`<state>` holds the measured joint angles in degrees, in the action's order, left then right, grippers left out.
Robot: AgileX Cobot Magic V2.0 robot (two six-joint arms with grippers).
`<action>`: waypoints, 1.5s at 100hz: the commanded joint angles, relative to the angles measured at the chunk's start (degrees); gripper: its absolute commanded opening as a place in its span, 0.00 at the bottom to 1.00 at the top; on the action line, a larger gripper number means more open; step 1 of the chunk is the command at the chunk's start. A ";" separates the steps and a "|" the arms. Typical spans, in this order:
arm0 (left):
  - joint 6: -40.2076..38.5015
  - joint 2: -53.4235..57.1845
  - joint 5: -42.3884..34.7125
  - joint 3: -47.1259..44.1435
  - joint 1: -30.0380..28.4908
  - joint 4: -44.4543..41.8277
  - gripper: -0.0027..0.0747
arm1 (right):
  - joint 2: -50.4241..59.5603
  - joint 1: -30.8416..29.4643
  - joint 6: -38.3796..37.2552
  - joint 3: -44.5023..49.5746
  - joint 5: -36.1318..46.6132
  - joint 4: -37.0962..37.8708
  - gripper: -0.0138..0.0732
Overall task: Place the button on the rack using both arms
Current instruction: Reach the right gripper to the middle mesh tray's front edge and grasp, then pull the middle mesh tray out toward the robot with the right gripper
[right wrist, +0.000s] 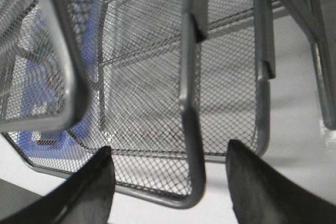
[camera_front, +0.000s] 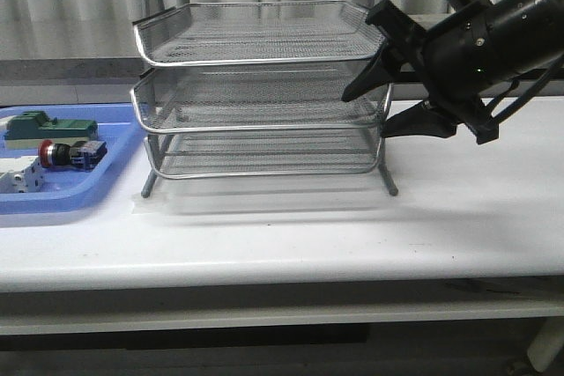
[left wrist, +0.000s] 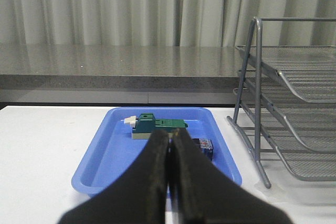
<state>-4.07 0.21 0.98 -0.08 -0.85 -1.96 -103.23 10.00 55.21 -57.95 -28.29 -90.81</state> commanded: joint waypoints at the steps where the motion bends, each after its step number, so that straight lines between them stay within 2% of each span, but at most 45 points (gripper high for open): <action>1: -0.65 2.06 -4.39 -2.67 -0.21 0.24 0.01 | 1.83 0.06 0.75 -1.97 -1.77 -2.55 0.61; 13: -0.65 2.06 -4.39 -2.67 -0.21 0.24 0.01 | 1.55 0.06 0.75 -1.97 -1.66 -2.88 0.46; 42: -0.65 2.06 -4.39 -2.67 -0.21 0.24 0.01 | 1.55 0.06 0.75 -1.97 -2.42 -2.90 0.21; 51: -0.65 2.06 -4.39 -2.67 -0.21 0.24 0.01 | 1.55 0.06 0.75 -1.86 -2.68 -2.90 0.16; 91: -0.65 2.06 -4.39 -2.67 -0.21 0.24 0.01 | 2.13 0.06 0.89 3.80 -5.87 0.45 0.15; 107: -0.65 2.06 -4.39 -2.67 -0.21 0.24 0.01 | 3.16 0.06 3.67 7.63 -7.12 0.78 0.15; 150: -0.65 2.06 -4.39 -2.67 -0.21 0.24 0.01 | 12.80 0.06 6.81 19.48 -7.01 0.71 0.15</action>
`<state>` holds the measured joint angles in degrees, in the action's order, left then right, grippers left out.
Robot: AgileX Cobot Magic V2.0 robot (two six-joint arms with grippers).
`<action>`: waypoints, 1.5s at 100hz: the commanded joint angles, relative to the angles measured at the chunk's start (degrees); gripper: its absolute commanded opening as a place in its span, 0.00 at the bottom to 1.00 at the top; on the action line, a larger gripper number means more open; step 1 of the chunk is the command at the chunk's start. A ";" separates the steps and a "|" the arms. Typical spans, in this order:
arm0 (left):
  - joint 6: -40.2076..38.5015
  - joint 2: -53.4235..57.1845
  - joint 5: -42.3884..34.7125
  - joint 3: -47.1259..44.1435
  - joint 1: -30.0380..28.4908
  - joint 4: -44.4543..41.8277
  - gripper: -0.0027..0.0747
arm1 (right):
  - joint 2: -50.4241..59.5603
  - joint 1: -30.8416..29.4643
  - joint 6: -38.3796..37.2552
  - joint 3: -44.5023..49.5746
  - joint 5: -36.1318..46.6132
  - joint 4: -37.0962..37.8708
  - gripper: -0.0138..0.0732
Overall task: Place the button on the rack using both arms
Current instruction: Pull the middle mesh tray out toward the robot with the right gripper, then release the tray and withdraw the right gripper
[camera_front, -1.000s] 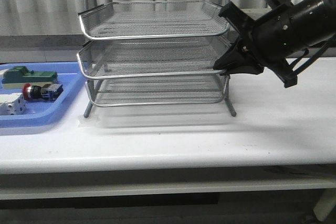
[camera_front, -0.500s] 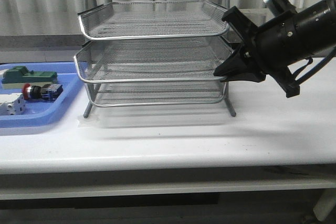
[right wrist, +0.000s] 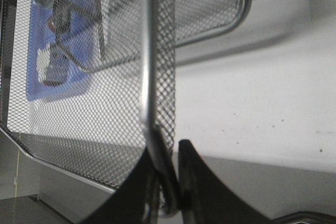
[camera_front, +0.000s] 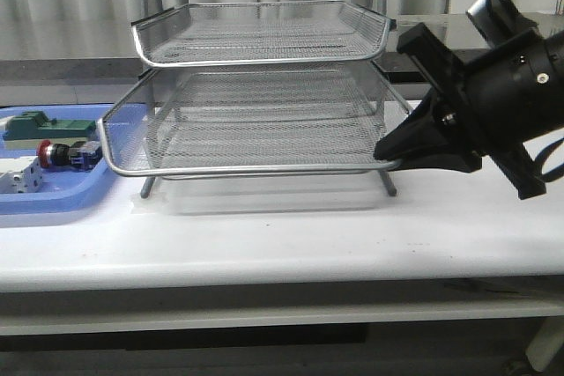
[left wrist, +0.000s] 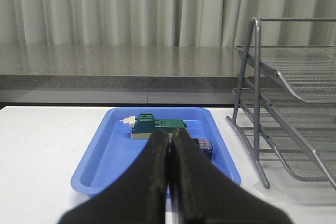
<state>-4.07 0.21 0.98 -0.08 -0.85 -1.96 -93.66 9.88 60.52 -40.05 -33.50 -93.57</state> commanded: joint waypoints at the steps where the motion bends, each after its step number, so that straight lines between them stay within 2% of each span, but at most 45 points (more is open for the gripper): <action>1: -0.65 2.06 -4.39 -2.67 -0.21 0.24 0.01 | 3.42 0.18 1.58 1.75 -1.79 3.47 0.15; 19: -0.65 2.06 -4.39 -2.67 -0.21 0.24 0.01 | 6.38 0.18 1.62 4.01 -1.56 3.52 0.16; 29: -0.65 2.06 -4.39 -2.67 -0.21 0.24 0.01 | 6.58 0.18 1.62 4.10 -1.62 3.52 0.21; 36: -0.65 2.06 -4.39 -2.67 -0.21 0.24 0.01 | 6.58 0.18 1.62 4.10 -1.62 3.52 0.30; 53: -0.65 2.06 -4.39 -2.67 -0.21 0.24 0.01 | 6.59 0.18 1.63 4.10 -1.73 3.52 0.61; 62: -0.65 2.06 -4.39 -2.67 -0.21 0.24 0.01 | 7.02 0.18 1.63 4.10 -1.79 3.52 0.70; 97: -0.65 2.06 -4.39 -2.67 -0.21 0.24 0.01 | 15.90 0.13 -0.45 4.10 -1.95 8.40 0.71; 113: -0.65 2.06 -4.39 -2.67 -0.21 0.24 0.01 | 20.81 0.13 -9.13 4.10 -1.96 18.44 0.71; 150: -0.65 2.06 -4.39 -2.67 -0.21 0.24 0.01 | 36.24 0.03 -38.48 4.10 -1.63 53.92 0.71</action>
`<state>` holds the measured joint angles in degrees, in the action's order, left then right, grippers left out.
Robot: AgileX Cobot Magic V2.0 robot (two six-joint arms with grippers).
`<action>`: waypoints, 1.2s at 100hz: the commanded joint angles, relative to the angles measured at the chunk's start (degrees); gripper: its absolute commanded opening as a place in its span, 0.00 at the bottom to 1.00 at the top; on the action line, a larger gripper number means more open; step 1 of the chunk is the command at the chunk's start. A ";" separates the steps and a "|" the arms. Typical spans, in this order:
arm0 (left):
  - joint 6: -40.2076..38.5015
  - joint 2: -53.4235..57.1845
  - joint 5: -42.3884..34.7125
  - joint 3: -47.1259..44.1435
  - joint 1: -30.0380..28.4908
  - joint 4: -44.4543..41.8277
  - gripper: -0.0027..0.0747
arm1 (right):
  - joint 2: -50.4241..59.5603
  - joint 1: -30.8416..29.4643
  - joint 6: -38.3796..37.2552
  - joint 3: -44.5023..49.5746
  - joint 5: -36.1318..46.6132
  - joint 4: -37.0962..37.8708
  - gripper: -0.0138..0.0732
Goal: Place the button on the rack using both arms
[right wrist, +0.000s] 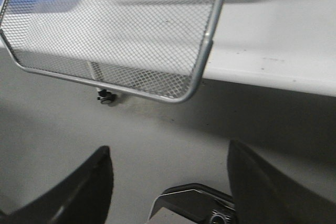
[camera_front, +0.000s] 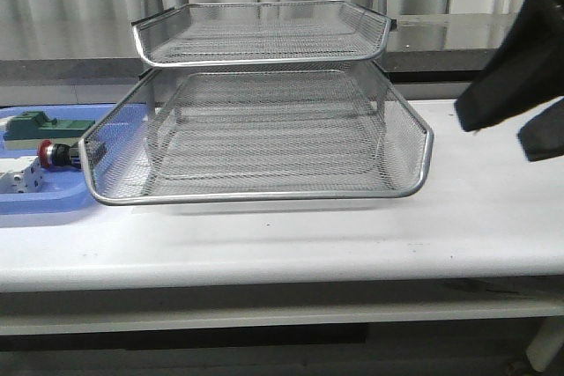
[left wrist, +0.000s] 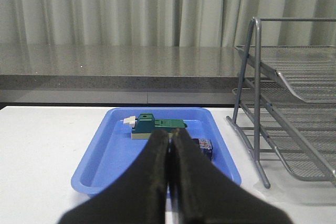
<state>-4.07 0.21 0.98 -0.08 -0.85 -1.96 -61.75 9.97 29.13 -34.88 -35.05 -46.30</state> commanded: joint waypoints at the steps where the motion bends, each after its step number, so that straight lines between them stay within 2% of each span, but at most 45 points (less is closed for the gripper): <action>1: -0.65 2.06 -4.39 -2.67 -0.21 0.24 0.01 | 4.64 -0.06 -7.68 -1.18 -0.17 8.07 0.71; 21: -0.65 2.06 -4.39 -2.67 -0.21 0.24 0.01 | 13.00 -0.06 -24.84 -3.86 -6.06 28.50 0.71; 36: -0.65 2.06 -4.39 -2.67 -0.21 0.24 0.01 | 17.85 -0.06 -33.20 -6.99 -12.81 40.45 0.71; 49: -0.65 2.06 -4.39 -2.67 -0.21 0.24 0.01 | 22.13 -0.06 -37.15 -8.67 -17.31 46.30 0.71; 70: -0.65 2.06 -4.39 -2.67 -0.21 0.24 0.01 | 27.57 -0.06 -38.26 -9.08 -20.26 48.15 0.68; 84: -0.65 2.06 -4.39 -2.67 -0.21 0.24 0.01 | 29.53 -0.06 -38.26 -9.08 -20.57 48.57 0.57; 120: -0.65 2.06 -4.39 -2.67 -0.21 0.24 0.01 | 30.07 -0.06 -38.26 -9.08 -20.33 49.06 0.13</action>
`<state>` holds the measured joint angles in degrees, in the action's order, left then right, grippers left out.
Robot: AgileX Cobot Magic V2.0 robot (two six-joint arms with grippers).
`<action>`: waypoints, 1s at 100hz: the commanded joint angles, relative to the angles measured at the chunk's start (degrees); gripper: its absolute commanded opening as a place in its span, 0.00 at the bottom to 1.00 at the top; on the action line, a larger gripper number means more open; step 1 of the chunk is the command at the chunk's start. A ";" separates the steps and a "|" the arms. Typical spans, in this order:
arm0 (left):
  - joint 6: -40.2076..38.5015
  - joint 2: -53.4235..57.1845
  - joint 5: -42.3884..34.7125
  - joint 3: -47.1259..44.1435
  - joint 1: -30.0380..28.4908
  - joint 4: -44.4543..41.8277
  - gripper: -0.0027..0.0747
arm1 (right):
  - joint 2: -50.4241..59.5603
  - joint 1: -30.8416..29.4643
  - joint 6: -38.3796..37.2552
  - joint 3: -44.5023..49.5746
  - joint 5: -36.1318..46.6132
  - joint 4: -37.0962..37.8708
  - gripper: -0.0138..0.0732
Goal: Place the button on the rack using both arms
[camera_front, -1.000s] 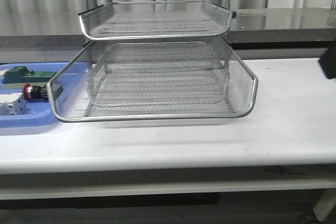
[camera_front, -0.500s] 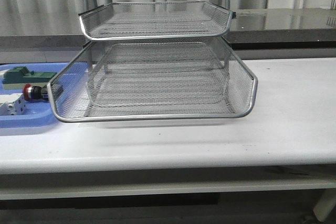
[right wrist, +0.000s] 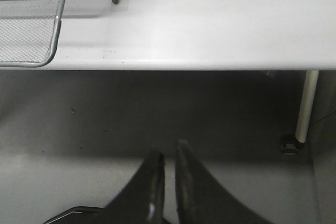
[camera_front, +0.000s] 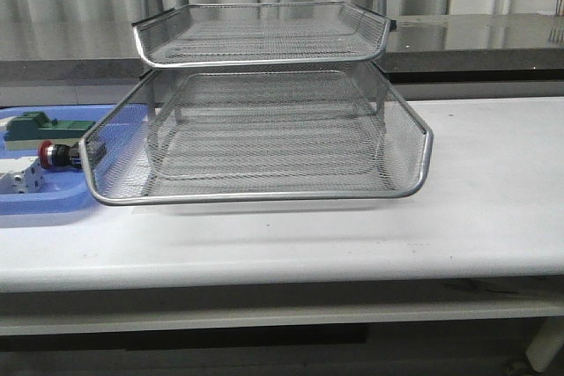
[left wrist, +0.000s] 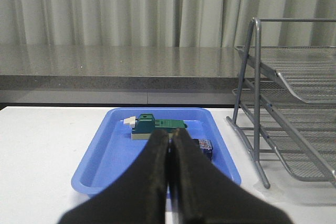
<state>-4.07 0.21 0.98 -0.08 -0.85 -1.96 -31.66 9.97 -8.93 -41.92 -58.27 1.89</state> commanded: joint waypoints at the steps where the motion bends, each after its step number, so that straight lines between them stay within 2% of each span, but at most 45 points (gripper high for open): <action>1: -0.65 2.06 -4.39 -2.67 -0.21 0.24 0.01 | -0.02 -0.06 -0.20 -2.03 2.89 0.87 0.13; 7: -0.65 2.06 -4.39 -2.67 -0.21 0.24 0.01 | -0.02 -0.06 -0.20 -2.03 3.01 0.87 0.08; 67: -0.65 2.06 -4.39 -2.67 -0.21 0.24 0.01 | -0.02 -0.06 -0.20 -2.03 3.06 0.87 0.08; 83: -0.65 2.06 -6.86 -2.67 -0.21 0.24 0.01 | -0.02 -0.06 -0.20 -2.03 3.06 0.87 0.08; 100: -0.65 1.82 -6.68 -0.36 -0.21 1.96 0.01 | -0.02 -0.06 -0.20 -2.03 3.06 0.87 0.08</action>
<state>-4.07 0.21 -1.65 -0.08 -0.85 -1.42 -31.66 9.97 -9.06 -41.92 -58.27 1.89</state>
